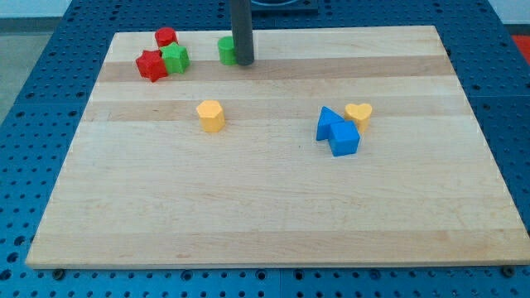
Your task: Push the green circle into the green star
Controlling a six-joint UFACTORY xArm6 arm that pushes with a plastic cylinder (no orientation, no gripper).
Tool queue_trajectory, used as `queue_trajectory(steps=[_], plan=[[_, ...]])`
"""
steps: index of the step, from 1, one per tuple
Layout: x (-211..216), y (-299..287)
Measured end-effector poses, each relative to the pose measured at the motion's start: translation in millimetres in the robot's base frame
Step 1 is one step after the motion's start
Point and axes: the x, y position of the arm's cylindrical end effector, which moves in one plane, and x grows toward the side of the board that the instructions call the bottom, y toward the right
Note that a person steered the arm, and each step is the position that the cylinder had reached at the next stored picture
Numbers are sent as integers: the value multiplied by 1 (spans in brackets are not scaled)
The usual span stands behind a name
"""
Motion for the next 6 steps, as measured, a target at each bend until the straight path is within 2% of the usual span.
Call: queue_trajectory(steps=[1, 3, 6], plan=[[-5, -17], [-33, 9], [-37, -41]])
